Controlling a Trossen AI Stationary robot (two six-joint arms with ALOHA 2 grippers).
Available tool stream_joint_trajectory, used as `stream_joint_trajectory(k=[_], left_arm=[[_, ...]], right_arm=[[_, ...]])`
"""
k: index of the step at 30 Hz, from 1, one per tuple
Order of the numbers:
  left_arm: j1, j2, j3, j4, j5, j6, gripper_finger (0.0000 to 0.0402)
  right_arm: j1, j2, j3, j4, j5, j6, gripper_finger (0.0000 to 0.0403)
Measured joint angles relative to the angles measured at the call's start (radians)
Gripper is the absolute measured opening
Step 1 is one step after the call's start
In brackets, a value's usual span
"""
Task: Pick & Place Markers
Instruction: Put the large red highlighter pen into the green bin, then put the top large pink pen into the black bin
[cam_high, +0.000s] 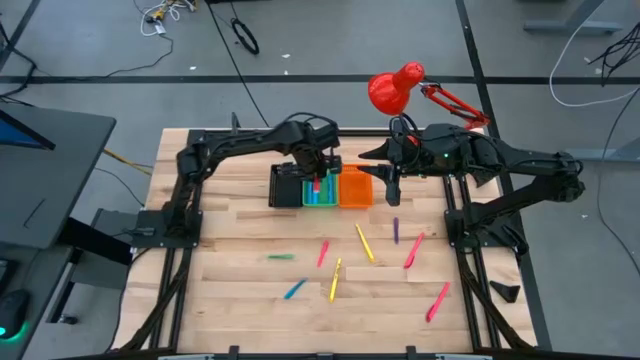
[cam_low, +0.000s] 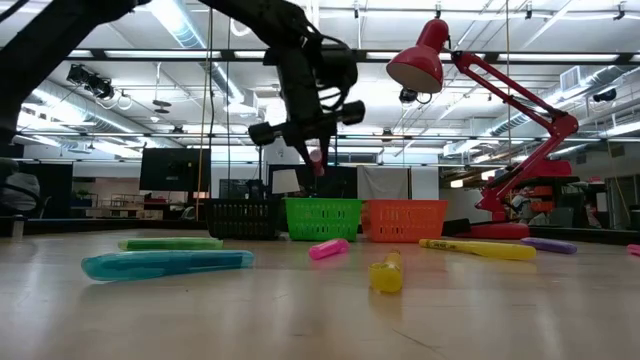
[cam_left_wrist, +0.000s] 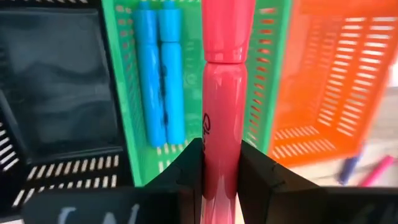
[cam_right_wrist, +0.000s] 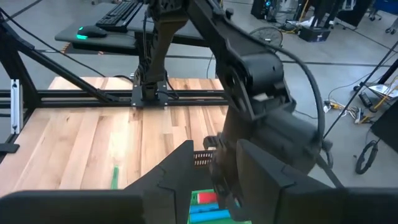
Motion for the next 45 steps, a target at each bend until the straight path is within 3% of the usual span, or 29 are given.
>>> stream_joint_trajectory(k=[20, 31, 39, 45], left_arm=[[0.002, 0.150, -0.007, 0.132, 0.020, 0.001, 0.0068], [0.000, 0.154, -0.007, 0.132, 0.000, 0.002, 0.0070], [-0.011, 0.153, -0.007, 0.140, 0.003, 0.010, 0.0226], [-0.007, 0.153, -0.007, 0.153, 0.034, 0.008, 0.0273]], right_arm=[[0.000, 0.000, 0.000, -0.011, 0.000, 0.000, 0.0126], [0.000, 0.000, 0.000, -0.025, 0.000, 0.000, 0.0126], [0.000, 0.000, 0.000, -0.024, 0.000, 0.000, 0.0126], [0.000, 0.000, 0.000, -0.024, 0.000, 0.000, 0.0126]])
